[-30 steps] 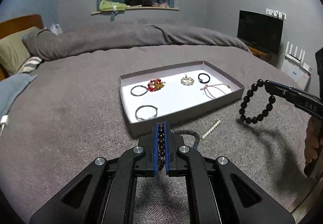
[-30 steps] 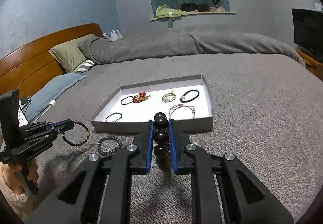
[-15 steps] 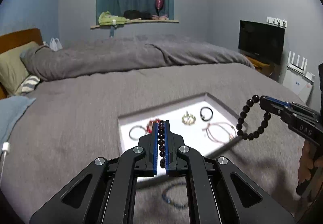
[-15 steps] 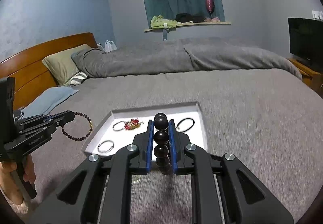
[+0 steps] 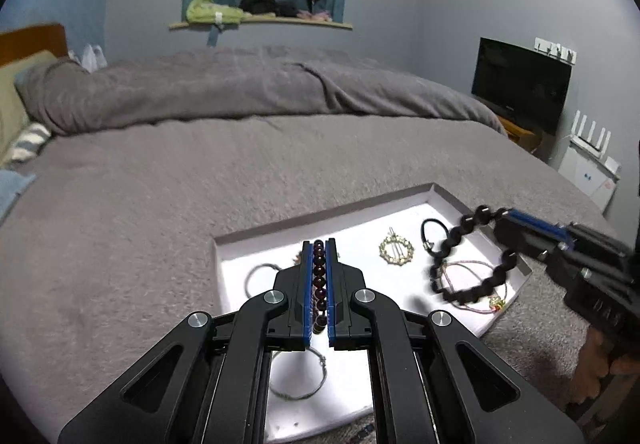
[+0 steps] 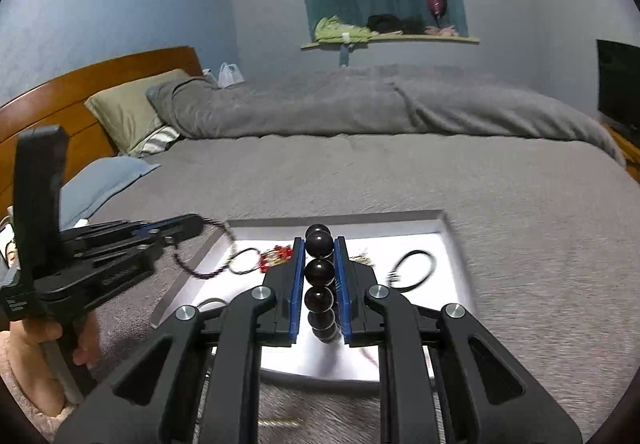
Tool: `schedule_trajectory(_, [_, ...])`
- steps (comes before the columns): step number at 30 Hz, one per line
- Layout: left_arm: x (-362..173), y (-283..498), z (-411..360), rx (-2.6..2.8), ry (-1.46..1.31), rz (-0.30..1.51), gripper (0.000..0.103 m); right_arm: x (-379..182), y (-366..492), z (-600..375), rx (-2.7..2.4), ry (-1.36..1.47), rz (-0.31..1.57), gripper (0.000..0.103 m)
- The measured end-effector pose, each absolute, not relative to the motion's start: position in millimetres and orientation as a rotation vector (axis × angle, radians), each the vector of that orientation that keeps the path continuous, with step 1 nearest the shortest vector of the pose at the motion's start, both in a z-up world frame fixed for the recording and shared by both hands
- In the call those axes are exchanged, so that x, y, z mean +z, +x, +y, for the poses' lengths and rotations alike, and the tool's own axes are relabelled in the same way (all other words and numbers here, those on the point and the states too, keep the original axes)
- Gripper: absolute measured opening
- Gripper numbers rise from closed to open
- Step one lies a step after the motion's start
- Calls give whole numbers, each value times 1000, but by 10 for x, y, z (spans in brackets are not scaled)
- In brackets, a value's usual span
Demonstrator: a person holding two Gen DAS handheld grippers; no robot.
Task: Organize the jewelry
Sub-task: 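Carry both bead bracelets into the tray and lower them onto its floor, then open both tools to release the bead bracelets in the tray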
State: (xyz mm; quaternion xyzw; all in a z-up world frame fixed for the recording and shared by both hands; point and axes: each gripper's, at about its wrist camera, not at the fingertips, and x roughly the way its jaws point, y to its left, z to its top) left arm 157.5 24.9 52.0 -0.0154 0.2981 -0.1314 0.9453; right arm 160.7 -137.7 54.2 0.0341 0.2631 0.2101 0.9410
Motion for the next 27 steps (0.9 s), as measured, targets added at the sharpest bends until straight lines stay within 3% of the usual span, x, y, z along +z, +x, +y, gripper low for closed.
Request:
schedule_trajectory(8, [132, 1797, 252, -335, -86, 751, 6, 219, 1807, -1407, 427, 106, 669, 14])
schedule_trajectory(27, [-130, 1924, 252, -237, 24, 837, 6, 10, 1893, -1429, 404, 85, 757, 14])
